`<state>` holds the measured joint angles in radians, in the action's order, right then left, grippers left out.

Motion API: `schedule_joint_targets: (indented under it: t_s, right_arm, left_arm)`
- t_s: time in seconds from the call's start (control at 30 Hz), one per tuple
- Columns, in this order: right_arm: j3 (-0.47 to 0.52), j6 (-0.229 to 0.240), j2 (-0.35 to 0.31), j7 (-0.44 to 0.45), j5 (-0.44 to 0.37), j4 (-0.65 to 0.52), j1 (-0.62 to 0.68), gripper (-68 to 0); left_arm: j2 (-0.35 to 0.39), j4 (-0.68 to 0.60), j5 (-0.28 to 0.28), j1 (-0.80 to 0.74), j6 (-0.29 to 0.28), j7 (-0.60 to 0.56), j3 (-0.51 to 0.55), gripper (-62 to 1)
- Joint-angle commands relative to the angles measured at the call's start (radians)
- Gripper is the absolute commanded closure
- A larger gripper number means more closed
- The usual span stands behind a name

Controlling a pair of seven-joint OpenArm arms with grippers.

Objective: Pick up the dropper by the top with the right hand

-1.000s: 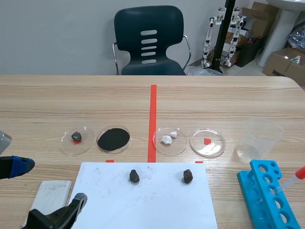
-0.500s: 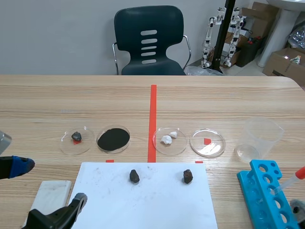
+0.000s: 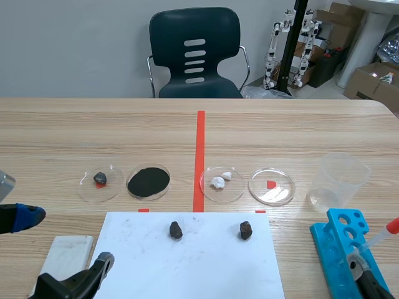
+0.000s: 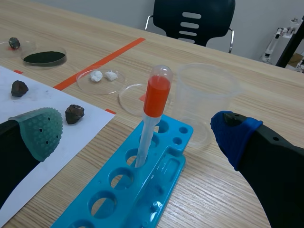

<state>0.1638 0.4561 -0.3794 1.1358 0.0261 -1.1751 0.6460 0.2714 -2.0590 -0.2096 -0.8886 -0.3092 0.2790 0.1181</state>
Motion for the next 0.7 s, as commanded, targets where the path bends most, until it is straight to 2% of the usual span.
schedule_joint_targets:
  t_s: [0.0, 0.1, 0.27, 0.33, 0.5, 0.67]
  right_arm:
    - [0.010, 0.000, -0.010, 0.019, -0.011, -0.011, -0.001, -67.9]
    - [0.007, -0.003, -0.008, 0.019, -0.011, -0.011, -0.001, -67.9]
    - [0.002, -0.070, 0.000, 0.035, -0.022, -0.011, -0.004, -67.9]
    - [0.002, -0.070, 0.000, 0.036, -0.027, -0.010, -0.010, -67.9]
    - [0.002, -0.066, 0.000, 0.107, -0.003, 0.000, -0.019, -67.9]
    - [0.000, -0.036, 0.000, 0.123, 0.015, 0.019, -0.045, -67.9]
  left_arm:
    - [-0.005, -0.008, -0.006, -0.006, 0.000, -0.016, -0.006, -62.3]
    - [-0.005, -0.008, -0.006, -0.006, 0.000, -0.016, -0.006, -62.3]
    - [-0.005, -0.008, -0.006, -0.006, 0.000, -0.016, -0.006, -62.3]
    - [-0.005, -0.008, -0.006, -0.006, 0.000, -0.016, -0.006, -62.3]
    - [-0.005, -0.008, -0.006, -0.006, 0.000, -0.016, -0.006, -62.3]
    - [-0.005, -0.008, -0.006, -0.006, 0.000, -0.016, -0.006, -62.3]
